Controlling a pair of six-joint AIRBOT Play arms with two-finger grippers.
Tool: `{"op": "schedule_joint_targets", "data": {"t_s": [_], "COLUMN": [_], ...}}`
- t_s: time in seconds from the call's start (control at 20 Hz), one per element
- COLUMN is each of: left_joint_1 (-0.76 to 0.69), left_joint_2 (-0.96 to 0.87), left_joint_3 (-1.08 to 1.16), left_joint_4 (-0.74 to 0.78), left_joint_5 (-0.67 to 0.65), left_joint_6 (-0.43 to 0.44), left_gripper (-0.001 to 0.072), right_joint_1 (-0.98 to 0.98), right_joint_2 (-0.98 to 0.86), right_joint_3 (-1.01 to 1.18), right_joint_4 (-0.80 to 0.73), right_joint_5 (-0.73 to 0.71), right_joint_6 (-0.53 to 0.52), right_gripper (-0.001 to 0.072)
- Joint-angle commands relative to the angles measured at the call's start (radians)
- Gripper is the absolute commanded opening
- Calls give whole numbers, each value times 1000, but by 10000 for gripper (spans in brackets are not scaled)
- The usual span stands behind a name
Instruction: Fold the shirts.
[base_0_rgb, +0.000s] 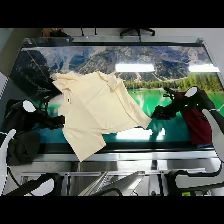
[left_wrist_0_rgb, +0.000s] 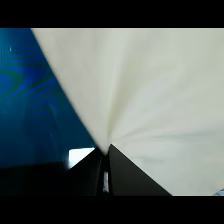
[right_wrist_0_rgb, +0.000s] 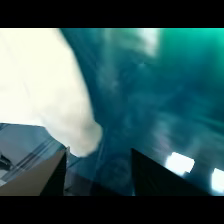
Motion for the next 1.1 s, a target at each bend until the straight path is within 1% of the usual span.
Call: {"op": "schedule_joint_targets", "data": {"t_s": [0.0, 0.05, 0.25, 0.3, 0.45, 0.5, 0.55, 0.6, 0.65, 0.7, 0.8, 0.85, 0.95, 1.0, 1.05], "left_joint_1": [8, 8, 8, 8, 8, 8, 8, 8, 8, 8, 8, 8, 11, 11, 10], "left_joint_2": [1, 1, 1, 1, 1, 1, 1, 1, 1, 8, 52, 90, 189, 243, 294], "left_joint_3": [3, 3, 3, 3, 3, 3, 3, 3, 4, 5, 46, 93, 276, 416, 567], "left_joint_4": [7, 7, 0, 0, -1, -2, -2, -10, -39, -79, -171, -214, -293, -344, -398], "left_joint_5": [-6, -6, -8, -9, -9, -8, -7, -8, -11, -27, -97, -133, -197, -208, -198], "left_joint_6": [10, 10, 10, 10, 9, 9, 9, 10, 22, 52, 94, 107, 108, 107, 107], "left_gripper": [19, 19, 19, 19, 19, 19, 19, 19, 19, 19, 18, 18, 17, 18, 18], "right_joint_1": [42, 43, 50, 57, 73, 77, 79, 79, 78, 77, 67, 43, -40, -102, -167], "right_joint_2": [-14, -27, -82, -91, -98, -98, -98, -98, -97, -95, -58, -17, 85, 143, 200], "right_joint_3": [-16, -16, -16, -16, -16, -16, -15, -15, -14, -5, 60, 124, 307, 430, 560], "right_joint_4": [74, 74, 89, 92, 96, 103, 109, 137, 177, 217, 313, 416, 694, 833, 929], "right_joint_5": [-37, -31, -32, -32, -32, -32, -31, -21, -2, 35, 146, 202, 258, 236, 187], "right_joint_6": [-99, -109, -205, -222, -239, -243, -256, -284, -296, -296, -295, -296, -330, -358, -400], "right_gripper": [580, 606, 602, 563, 563, 528, 253, 22, 18, 17, 17, 16, 16, 17, 17]}}
